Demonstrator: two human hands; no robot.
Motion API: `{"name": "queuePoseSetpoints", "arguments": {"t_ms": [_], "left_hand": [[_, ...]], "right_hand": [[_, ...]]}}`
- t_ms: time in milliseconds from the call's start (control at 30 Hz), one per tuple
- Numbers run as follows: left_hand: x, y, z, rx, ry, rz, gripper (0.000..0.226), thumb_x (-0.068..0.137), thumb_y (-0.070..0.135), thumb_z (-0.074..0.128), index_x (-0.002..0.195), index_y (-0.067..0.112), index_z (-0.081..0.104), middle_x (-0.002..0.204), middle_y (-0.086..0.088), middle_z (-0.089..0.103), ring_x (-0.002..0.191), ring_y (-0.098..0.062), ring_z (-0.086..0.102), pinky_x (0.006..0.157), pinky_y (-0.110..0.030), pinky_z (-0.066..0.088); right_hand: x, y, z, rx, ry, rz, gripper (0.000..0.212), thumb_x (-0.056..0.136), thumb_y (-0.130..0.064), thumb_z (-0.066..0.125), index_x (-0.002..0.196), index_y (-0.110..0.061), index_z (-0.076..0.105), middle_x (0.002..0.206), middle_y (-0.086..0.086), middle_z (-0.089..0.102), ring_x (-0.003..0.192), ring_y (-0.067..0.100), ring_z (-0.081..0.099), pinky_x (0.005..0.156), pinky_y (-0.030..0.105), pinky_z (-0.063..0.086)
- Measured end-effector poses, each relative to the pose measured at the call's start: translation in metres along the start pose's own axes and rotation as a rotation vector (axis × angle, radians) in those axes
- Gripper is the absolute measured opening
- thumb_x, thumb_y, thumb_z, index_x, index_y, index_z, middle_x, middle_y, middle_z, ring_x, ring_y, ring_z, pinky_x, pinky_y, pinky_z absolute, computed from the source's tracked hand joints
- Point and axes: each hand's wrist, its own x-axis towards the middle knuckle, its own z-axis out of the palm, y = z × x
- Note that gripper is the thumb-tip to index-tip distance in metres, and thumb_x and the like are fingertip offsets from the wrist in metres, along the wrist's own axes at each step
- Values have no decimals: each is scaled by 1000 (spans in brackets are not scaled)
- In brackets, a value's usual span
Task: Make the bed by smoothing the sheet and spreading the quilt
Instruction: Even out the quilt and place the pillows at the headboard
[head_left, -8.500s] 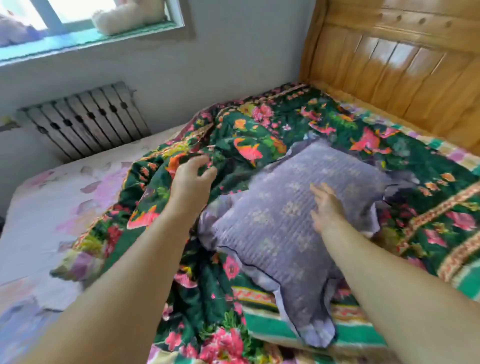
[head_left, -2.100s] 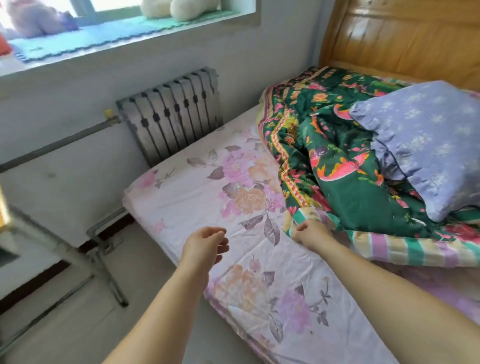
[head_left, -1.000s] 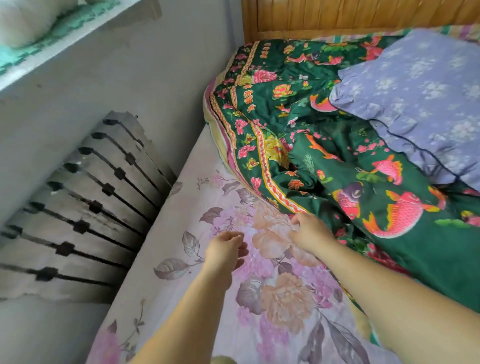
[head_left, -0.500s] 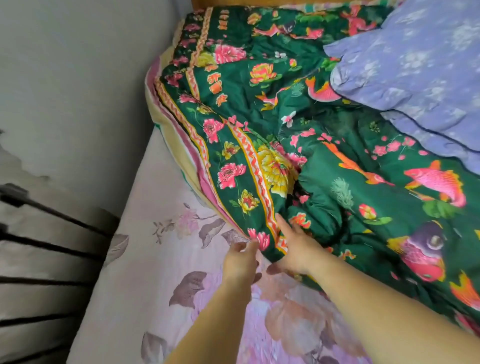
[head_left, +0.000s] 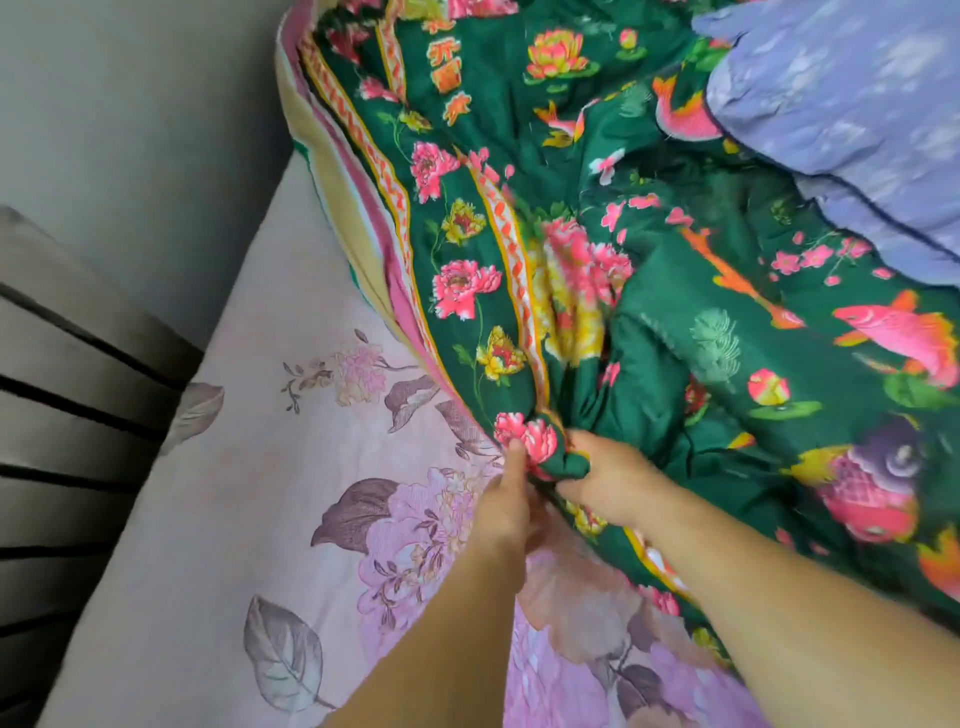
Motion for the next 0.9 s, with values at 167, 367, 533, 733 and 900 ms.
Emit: {"name": "queuePoseSetpoints", "arguments": {"t_ms": [167,367,533,733,900], "left_hand": [[-58,-17,-19,-100,-39,-29,66,77,74,45,107,21,68,103,-2,73,97,-18,66,81,-33,54],[-157,-18,-30,-181,-77,129,85,46,79,60,108,22,71,104,-3,74,101,-23,69,100,-45,48],[-235,-26,-18,-190,-80,203,63,70,67,63,104,15,72,103,-10,73,98,-27,68,97,-44,49],[-284,-21,-21,-116,90,299,31,87,34,64,92,4,64,81,-10,69,73,-26,65,74,-36,54],[-290,-29,-46,-153,230,333,34,87,28,65,105,1,54,77,-8,60,77,-29,60,71,-35,50]], "right_hand": [[-79,-24,15,200,-65,-51,41,75,-20,69,111,-37,60,99,-5,69,85,13,62,80,24,49],[-181,-53,-11,360,-67,-139,24,73,-22,69,95,-29,63,88,-5,69,75,14,60,72,26,48],[-262,-59,-54,543,48,-243,22,63,-21,72,82,-19,61,82,8,68,70,20,60,67,32,47],[-305,-42,-68,633,167,-299,35,74,-22,78,104,-18,62,100,2,71,91,21,68,92,42,53],[-316,1,-19,194,23,-252,87,61,-44,83,136,-33,40,126,-9,61,115,14,58,102,29,43]]}}
